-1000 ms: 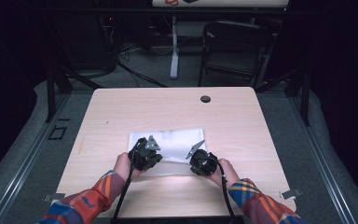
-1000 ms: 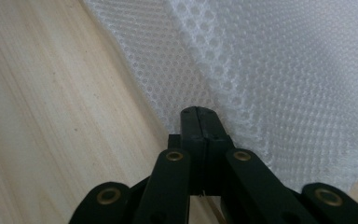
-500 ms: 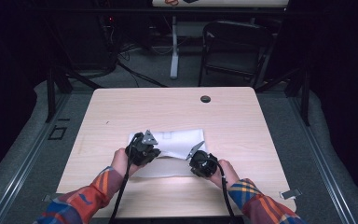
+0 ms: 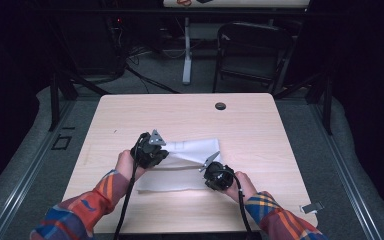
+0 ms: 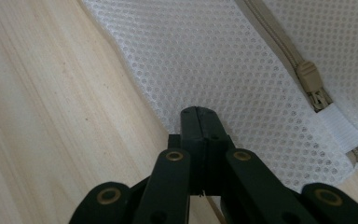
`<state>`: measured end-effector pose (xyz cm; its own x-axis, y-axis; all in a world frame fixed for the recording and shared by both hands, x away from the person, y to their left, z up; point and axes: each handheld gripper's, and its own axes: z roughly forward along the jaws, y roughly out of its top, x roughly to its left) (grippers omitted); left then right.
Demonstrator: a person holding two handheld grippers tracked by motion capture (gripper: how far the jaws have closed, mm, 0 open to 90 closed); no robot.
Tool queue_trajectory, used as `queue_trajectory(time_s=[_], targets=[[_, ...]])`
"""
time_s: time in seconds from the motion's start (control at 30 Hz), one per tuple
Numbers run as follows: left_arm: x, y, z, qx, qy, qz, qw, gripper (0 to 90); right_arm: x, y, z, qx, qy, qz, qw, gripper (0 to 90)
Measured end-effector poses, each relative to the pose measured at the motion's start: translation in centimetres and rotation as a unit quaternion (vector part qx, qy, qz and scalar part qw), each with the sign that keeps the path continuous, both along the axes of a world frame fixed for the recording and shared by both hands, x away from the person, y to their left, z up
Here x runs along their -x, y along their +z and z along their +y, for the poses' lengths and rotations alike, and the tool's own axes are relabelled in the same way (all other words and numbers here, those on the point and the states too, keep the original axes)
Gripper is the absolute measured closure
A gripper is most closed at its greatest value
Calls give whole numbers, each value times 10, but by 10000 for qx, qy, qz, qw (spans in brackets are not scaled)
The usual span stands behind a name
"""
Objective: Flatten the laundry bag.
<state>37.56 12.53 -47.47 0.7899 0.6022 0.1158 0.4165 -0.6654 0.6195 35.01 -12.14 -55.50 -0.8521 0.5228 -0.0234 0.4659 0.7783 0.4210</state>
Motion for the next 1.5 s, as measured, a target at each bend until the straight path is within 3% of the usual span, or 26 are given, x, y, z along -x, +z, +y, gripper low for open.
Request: queue_trajectory(time_s=[0.97, 1.5], targets=[[-33, 28, -4, -150, 247, -335, 9990, 877, 4, 1, -2, 38, 50, 101, 9999, 900], [-55, 40, -8, -253, 432, -635, 9967, 877, 6, 1, -4, -25, 49, 236, 9997, 900]])
